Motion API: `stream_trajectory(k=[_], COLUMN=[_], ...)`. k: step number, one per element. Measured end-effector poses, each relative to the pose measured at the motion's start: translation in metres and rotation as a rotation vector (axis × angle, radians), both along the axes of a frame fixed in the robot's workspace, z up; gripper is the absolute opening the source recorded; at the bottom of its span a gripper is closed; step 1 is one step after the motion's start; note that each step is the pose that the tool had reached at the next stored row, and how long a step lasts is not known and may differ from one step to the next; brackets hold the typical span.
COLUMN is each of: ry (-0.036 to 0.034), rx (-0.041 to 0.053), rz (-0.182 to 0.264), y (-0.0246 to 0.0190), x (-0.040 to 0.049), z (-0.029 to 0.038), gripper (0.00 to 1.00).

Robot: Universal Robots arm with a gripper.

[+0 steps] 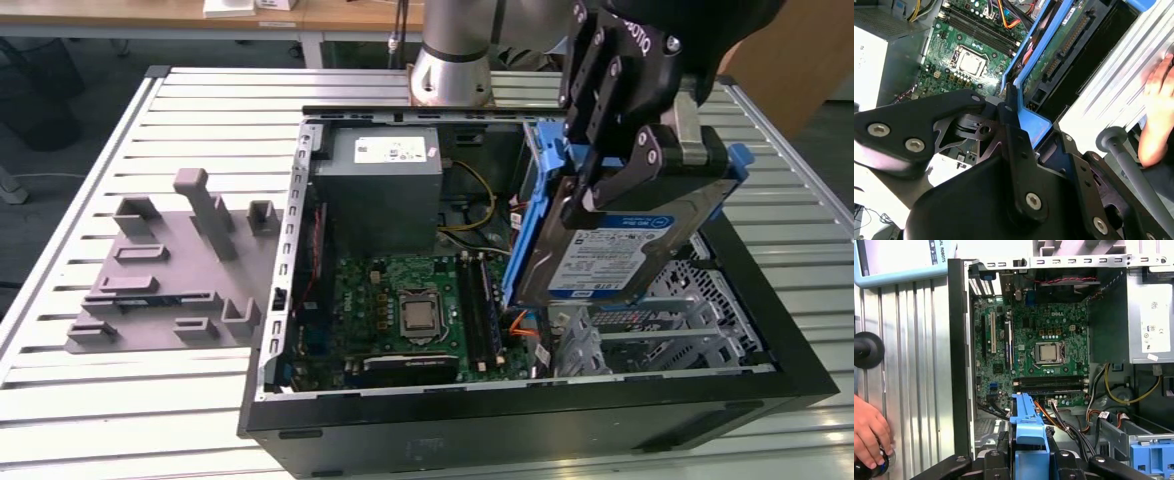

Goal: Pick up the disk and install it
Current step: 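Insert the disk into the insertion slot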

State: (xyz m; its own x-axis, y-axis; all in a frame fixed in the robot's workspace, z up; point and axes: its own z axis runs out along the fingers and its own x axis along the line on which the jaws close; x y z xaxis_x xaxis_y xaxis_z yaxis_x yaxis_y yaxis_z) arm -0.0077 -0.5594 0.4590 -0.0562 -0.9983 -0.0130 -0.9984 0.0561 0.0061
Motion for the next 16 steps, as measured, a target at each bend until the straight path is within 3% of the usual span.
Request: stream_trajectory(k=[6, 12, 16], ry=[0.0000, 0.0000, 0.0000], rx=[-0.0001, 0.0001, -0.0001], rz=[0.000, 0.000, 0.000], y=[-0.0005, -0.0028, -0.0039], x=[0.0092, 0.0119, 0.0209], z=[-0.0007, -0.0032, -0.0049], gripper=[0.36, 0.36, 0.36])
